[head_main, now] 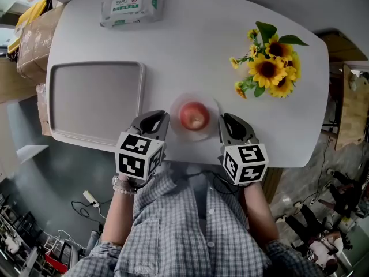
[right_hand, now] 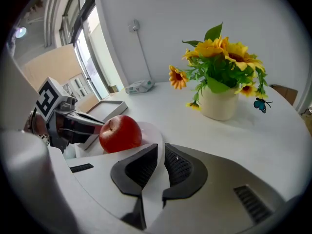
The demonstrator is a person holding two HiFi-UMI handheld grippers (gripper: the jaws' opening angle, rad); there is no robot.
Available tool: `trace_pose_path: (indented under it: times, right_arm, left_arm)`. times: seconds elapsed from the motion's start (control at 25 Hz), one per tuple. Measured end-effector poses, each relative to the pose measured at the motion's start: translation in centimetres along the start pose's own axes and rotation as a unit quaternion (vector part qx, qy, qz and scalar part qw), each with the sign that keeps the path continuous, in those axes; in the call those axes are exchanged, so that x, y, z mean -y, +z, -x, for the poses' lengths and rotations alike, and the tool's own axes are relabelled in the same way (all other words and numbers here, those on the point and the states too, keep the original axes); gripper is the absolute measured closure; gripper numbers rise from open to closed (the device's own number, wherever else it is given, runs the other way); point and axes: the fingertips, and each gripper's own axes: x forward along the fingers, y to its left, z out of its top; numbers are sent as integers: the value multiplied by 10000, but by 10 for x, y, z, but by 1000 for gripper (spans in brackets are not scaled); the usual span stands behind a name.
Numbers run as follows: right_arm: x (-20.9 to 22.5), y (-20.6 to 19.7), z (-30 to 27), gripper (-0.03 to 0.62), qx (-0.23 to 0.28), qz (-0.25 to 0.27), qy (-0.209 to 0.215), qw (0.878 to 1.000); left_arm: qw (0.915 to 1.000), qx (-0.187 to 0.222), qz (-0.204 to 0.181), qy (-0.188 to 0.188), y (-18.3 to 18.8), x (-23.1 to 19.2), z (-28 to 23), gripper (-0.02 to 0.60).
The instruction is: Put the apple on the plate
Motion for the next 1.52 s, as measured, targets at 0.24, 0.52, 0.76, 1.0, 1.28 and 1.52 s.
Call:
trace_pose_path:
  times: [0.24, 0.52, 0.76, 1.0, 1.28, 1.52]
  right_arm:
    - [-2, -7, -7, 525, -188, -20, 147, 9997]
    - [-5, -18, -12, 503, -416, -218, 299, 9984]
    - [-7, -24, -16, 503, -577, -428, 401, 9966]
    - [-7, -25, -16, 503, -611, -548, 433, 9957]
    - [-8, -26, -17, 503, -646, -566, 450, 9953]
    - [-10, -28, -17, 503, -657, -703, 480, 9942]
  left_arm:
    - [9995, -205, 177, -132, -11, 1, -10, 509]
    - [9986, -406, 319, -113, -21, -1, -15, 497]
    - [9977, -428, 501, -165, -24, 1, -19, 497]
    - [9974, -361, 624, -81, -23, -1, -19, 495]
    - [9969, -366, 698, -63, -23, -3, -19, 480]
    - [9958, -389, 824, -50, -25, -2, -19, 480]
